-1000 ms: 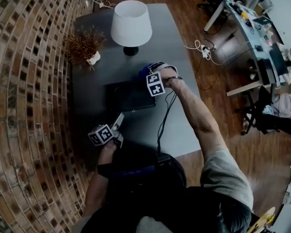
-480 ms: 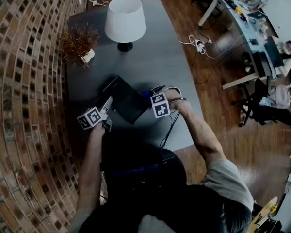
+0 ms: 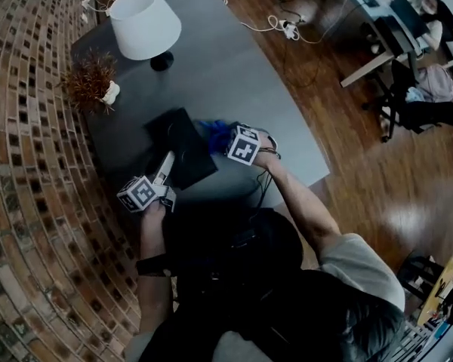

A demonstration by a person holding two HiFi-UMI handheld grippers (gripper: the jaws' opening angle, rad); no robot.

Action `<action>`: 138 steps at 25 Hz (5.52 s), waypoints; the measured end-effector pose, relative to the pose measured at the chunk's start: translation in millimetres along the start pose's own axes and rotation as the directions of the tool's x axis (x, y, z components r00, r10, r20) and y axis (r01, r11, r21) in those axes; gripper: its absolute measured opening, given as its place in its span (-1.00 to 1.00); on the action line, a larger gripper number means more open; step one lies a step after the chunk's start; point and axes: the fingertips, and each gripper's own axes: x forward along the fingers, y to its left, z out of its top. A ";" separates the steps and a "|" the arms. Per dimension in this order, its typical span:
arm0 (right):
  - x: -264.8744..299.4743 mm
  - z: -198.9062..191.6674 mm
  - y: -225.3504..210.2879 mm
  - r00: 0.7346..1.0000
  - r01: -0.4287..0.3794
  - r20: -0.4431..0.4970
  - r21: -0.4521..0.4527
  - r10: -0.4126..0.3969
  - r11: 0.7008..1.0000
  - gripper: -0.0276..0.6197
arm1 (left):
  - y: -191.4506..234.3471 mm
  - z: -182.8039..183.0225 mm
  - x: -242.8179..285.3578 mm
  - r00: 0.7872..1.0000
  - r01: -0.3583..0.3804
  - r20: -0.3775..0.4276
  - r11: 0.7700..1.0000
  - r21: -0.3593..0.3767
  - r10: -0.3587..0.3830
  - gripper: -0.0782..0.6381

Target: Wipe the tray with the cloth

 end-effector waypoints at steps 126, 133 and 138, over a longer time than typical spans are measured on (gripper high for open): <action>8.9 -5.4 1.1 0.965 -0.216 -0.255 -0.633 0.063 0.743 -0.42 | 61.9 -43.5 -48.9 0.993 -0.118 0.011 0.984 -0.131 0.120 -0.01; -0.5 -32.6 70.4 0.985 -0.089 -0.167 -0.318 0.037 0.944 -0.41 | 66.2 -23.5 -38.0 0.987 -0.140 -0.074 0.990 0.010 0.140 0.04; -21.7 -48.5 5.3 0.997 0.083 0.004 0.032 -0.083 0.996 -0.39 | 11.1 -30.0 -57.1 0.992 -0.123 -0.001 0.967 0.223 0.126 0.03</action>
